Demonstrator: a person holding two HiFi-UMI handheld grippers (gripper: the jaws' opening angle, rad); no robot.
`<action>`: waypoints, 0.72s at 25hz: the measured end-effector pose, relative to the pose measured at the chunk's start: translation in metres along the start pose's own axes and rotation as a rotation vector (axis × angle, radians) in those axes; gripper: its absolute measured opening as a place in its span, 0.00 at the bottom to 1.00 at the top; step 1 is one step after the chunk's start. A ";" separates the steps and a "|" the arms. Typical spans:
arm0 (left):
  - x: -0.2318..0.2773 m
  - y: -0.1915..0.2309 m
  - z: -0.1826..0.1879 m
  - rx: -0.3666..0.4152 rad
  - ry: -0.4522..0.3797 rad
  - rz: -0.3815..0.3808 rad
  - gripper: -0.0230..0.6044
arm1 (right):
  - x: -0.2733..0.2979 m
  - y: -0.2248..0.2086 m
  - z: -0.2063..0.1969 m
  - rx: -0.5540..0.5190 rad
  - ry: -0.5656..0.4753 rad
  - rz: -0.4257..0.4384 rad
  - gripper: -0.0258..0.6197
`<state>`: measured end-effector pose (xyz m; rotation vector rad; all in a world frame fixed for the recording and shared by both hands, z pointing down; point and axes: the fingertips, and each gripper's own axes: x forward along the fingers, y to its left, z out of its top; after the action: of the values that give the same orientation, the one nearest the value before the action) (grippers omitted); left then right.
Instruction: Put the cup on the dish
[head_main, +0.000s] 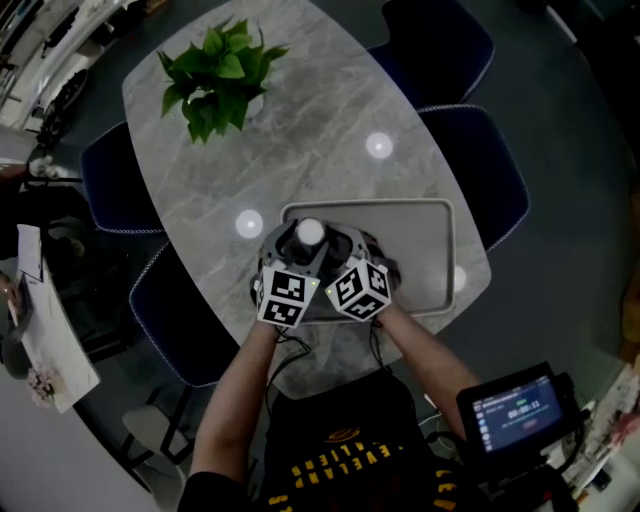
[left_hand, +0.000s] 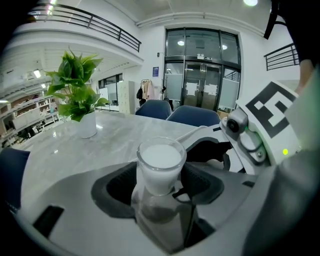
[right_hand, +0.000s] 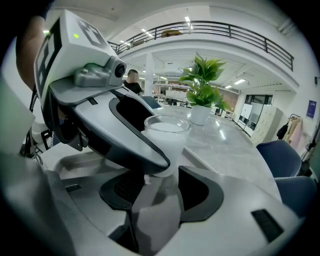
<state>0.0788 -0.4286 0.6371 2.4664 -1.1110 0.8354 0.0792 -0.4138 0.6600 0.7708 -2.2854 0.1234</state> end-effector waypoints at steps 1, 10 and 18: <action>-0.002 -0.001 0.000 -0.006 0.002 0.000 0.46 | -0.002 0.001 -0.001 0.002 0.002 -0.001 0.38; -0.024 -0.003 -0.010 -0.031 -0.007 0.011 0.46 | -0.015 0.007 -0.001 0.048 -0.007 -0.020 0.38; -0.050 -0.009 -0.023 -0.050 0.001 0.000 0.46 | -0.026 0.011 0.000 0.108 -0.028 -0.039 0.38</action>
<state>0.0502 -0.3824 0.6237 2.4251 -1.1181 0.7989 0.0878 -0.3920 0.6443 0.8775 -2.3040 0.2201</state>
